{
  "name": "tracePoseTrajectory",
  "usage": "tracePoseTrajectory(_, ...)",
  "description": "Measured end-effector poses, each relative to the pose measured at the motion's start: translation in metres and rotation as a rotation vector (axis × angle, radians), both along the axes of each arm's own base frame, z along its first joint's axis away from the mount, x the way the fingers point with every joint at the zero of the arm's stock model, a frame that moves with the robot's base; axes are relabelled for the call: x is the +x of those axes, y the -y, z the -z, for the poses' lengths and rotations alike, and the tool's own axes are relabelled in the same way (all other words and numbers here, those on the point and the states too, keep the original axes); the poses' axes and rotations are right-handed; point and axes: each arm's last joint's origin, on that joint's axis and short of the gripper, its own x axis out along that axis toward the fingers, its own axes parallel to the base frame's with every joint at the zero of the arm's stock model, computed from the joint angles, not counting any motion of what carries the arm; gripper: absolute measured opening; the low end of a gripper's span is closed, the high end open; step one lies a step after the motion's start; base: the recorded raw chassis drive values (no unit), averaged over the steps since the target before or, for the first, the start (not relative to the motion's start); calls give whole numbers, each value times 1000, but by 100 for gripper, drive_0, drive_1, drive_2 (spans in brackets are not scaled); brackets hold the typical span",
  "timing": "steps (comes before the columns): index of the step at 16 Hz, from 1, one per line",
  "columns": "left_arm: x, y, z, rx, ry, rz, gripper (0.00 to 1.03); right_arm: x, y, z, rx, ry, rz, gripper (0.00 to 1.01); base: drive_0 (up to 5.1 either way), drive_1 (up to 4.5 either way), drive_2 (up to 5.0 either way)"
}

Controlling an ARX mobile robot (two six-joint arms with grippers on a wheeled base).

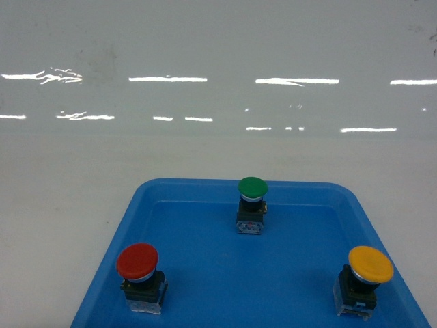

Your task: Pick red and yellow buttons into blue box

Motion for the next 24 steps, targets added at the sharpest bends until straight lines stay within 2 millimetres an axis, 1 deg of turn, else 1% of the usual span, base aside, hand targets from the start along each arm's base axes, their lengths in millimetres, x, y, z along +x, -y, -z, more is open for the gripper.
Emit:
tracePoseTrajectory(3,11,6,-15,4,-23,36,98,8,-6,-10,-3,-13,-32,98,0,0,0)
tracePoseTrajectory(7,27,14,-19,19,-89,48,98,18,-10,-15,-11,-49,-59,98,0,0,0)
tracePoseTrajectory(9,37,20,-24,25,-114,67,98,30,-14,-21,-15,-93,-95,98,0,0,0)
tracePoseTrajectory(11,38,21,-25,27,-114,75,98,45,-19,-27,-20,-154,-129,98,0,0,0)
tracePoseTrajectory(12,38,21,-25,28,-110,75,98,55,-23,-29,-27,-193,-147,98,0,0,0)
tracePoseTrajectory(14,38,21,-25,29,-110,75,98,70,-29,-29,-48,-224,-180,98,0,0,0)
tracePoseTrajectory(17,38,21,-25,32,-110,76,98,89,-37,-16,-90,-312,-195,98,0,0,0)
tracePoseTrajectory(19,38,21,-25,32,-109,76,98,100,-42,-4,-118,-373,-192,98,0,0,0)
tracePoseTrajectory(22,38,21,-25,32,-109,76,98,107,-54,4,-147,-399,-227,98,0,0,0)
tracePoseTrajectory(24,38,21,-25,32,-109,76,98,111,-60,14,-163,-438,-241,98,0,0,0)
